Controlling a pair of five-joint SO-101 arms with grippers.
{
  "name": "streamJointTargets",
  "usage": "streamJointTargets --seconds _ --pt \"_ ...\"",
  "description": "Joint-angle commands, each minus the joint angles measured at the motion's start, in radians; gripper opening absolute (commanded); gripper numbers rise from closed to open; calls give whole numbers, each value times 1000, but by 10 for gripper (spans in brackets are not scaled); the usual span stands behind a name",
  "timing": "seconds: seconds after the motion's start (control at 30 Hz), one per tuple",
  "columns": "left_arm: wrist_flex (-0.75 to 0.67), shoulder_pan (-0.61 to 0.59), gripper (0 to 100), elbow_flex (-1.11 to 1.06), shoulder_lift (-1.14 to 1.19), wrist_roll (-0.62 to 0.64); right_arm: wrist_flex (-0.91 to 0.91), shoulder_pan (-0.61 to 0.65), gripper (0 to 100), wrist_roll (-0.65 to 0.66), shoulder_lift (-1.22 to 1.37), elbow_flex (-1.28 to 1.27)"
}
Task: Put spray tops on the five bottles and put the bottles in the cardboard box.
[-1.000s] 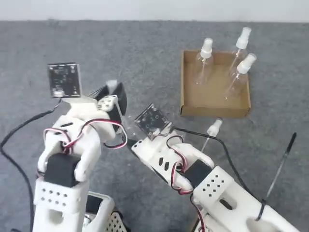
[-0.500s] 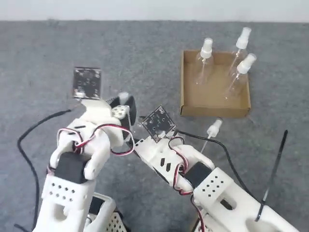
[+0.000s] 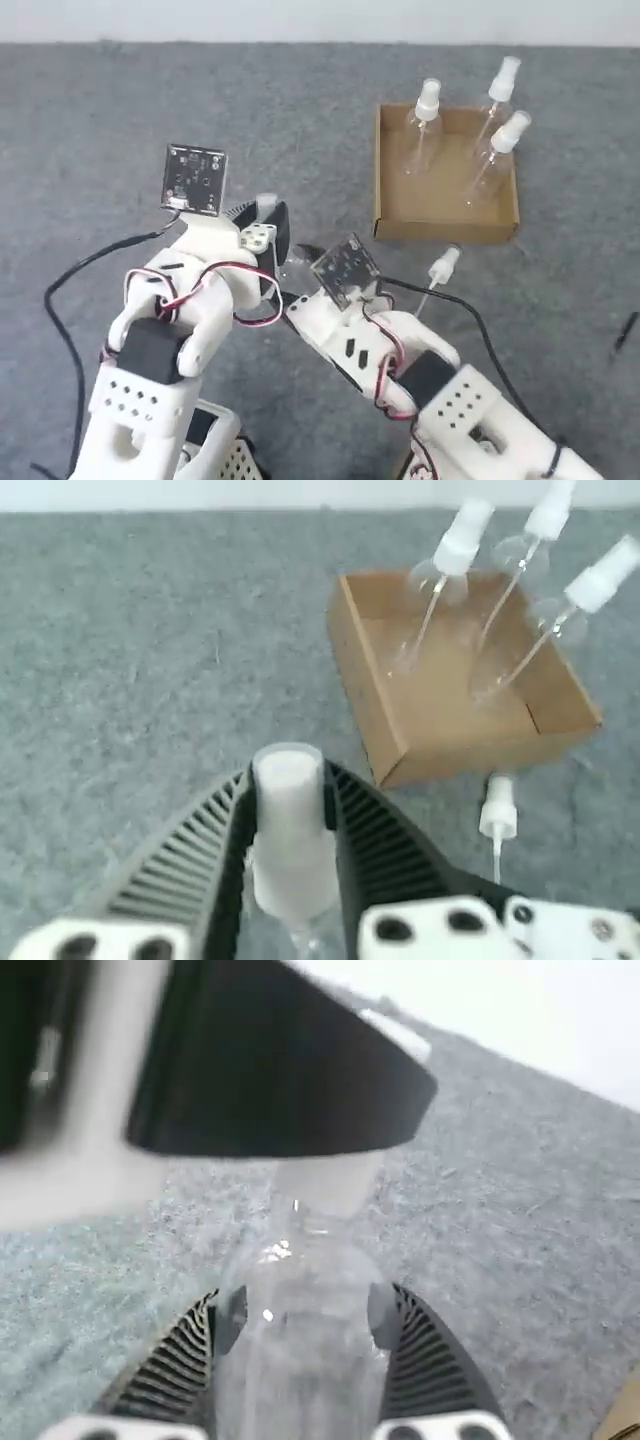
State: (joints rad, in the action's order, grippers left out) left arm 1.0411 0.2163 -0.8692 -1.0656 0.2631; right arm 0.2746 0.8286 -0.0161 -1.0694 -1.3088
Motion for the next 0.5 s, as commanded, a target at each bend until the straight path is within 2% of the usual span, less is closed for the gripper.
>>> streamJointTargets --seconds 0.0,0.13,0.3,0.47 --pt "-3 0 13 8 6 -12 -19 -30 6 -12 -165 -2" --pt "5 0 13 39 6 -12 -122 -79 6 -12 -157 -54" --pt "9 2 21 45 6 -11 -147 -101 6 -12 -105 -57" --pt "11 2 117 45 6 -11 -148 -99 6 -14 -90 -55"
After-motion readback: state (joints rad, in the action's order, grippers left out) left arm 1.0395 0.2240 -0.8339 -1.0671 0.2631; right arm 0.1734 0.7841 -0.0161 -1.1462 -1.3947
